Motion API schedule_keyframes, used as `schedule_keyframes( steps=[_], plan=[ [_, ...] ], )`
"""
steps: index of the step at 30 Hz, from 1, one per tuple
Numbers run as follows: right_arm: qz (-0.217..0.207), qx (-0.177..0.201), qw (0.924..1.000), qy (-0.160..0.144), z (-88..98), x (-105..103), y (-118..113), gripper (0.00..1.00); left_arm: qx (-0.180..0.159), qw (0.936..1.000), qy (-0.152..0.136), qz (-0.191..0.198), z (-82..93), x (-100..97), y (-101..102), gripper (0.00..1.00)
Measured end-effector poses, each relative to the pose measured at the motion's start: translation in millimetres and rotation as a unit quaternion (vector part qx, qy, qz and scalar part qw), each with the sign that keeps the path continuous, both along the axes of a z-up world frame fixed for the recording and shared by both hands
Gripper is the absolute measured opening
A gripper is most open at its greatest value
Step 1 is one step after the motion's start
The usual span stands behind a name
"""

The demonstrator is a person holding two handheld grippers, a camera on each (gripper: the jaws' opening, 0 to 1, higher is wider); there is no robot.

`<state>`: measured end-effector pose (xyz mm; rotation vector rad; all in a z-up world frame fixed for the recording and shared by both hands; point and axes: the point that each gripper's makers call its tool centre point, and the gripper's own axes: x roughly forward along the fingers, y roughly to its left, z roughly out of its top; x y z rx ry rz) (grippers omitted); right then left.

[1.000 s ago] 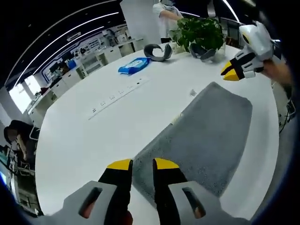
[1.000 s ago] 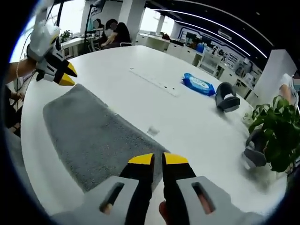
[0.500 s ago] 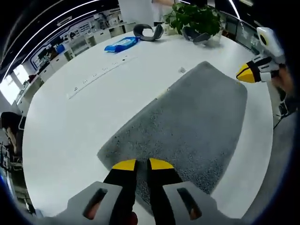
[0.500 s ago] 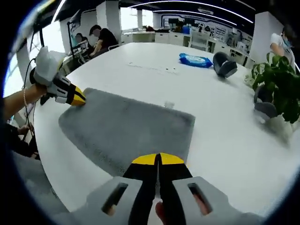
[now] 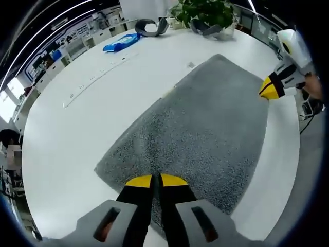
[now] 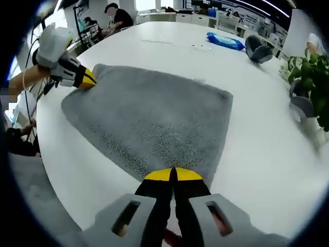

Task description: Fold the towel on the table until its edges align and the towel forms a compact rectangular stack.

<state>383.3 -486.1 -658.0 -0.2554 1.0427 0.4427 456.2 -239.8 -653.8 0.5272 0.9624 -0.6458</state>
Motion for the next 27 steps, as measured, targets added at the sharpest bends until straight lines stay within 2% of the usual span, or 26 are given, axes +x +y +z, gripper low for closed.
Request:
schedule_keyframes(
  steps=[6, 11, 19, 25, 27],
  plan=[
    [0.021, -0.022, 0.9995, 0.006, -0.8, 0, 0, 0.0, -0.014, 0.9998, 0.017, 0.003, -1.1, -0.8, -1, 0.04],
    [0.007, -0.034, 0.9983, 0.046, -2.4, 2, -1, 0.0, 0.005, 0.9998, 0.017, -0.012, -2.2, -1.5, -3, 0.03],
    [0.039, -0.069, 0.9948, 0.064, -3.8, 5, -1, 0.0, 0.028, 0.9995, 0.008, -0.006, -2.8, -4.9, -4, 0.01],
    [0.046, -0.064, 0.9934, 0.083, -3.8, 6, -3, 0.0, 0.029, 0.9993, 0.022, -0.005, -1.9, -10.9, -2, 0.01],
    [0.039, -0.053, 0.993, 0.098, -4.0, 6, -3, 0.0, 0.026, 0.9993, 0.028, -0.003, -2.4, -13.6, -1, 0.01]
  ],
)
